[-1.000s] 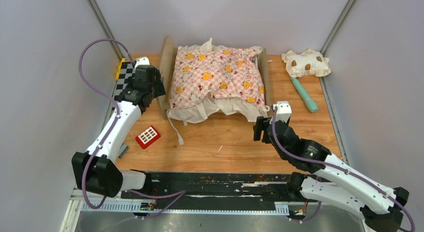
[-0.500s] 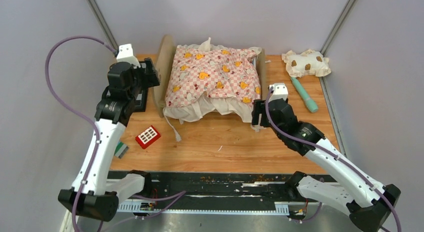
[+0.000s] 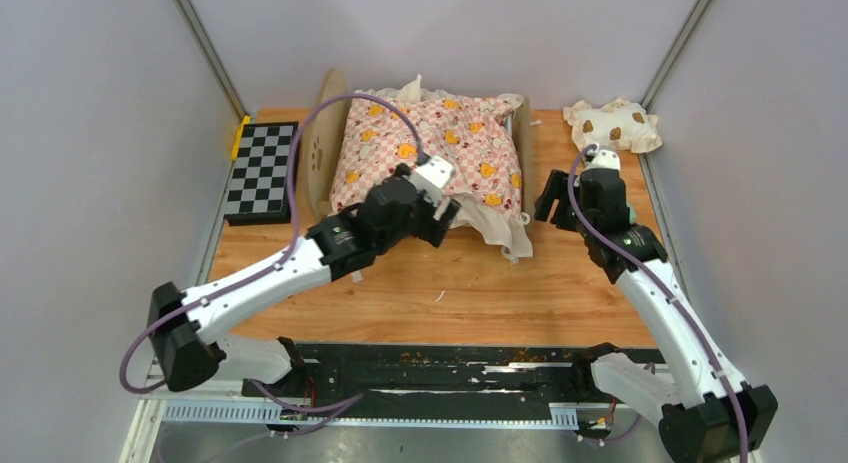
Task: Set up the pet bed
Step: Move the bed frame to the center of the board, then cross the ropes on the bed frame.
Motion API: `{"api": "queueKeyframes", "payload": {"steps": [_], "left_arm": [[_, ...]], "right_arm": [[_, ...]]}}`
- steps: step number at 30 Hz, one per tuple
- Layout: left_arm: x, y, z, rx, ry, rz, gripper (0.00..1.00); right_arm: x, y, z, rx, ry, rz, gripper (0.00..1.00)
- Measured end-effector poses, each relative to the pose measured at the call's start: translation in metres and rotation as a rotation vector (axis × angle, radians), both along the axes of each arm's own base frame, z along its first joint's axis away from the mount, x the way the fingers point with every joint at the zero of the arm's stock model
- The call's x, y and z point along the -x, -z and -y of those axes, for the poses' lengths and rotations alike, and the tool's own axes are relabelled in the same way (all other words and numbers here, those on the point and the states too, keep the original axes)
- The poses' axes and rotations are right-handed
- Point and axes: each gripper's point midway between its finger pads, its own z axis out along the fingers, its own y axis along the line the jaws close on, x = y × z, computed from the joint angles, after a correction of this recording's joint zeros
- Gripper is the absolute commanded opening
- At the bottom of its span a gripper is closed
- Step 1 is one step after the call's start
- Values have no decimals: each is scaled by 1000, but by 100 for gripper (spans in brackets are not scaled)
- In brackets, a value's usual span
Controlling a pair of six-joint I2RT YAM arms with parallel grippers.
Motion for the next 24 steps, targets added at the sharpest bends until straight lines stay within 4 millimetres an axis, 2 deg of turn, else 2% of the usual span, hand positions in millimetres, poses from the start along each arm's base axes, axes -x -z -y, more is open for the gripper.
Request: {"api": "queueKeyframes", "payload": {"steps": [3,6,9,11,17,24], "left_arm": [[5,24,44,-110,134,46,87],[6,42,79,-188,259,81,86],[7,55,107,-243,377,144,86],[7,59,121,-268,437,190,86],[6,57,170,-335,625,362,85],[-2,71,196,-443,749,466,76]], "right_arm": [[18,-9,11,-41,32,37,71],[44,-34,20,-98,55,132,71],[69,-59,27,-142,66,225,71],[83,-68,32,-156,73,258,72],[103,-65,39,-150,82,242,71],[119,-68,45,-137,85,237,72]]}}
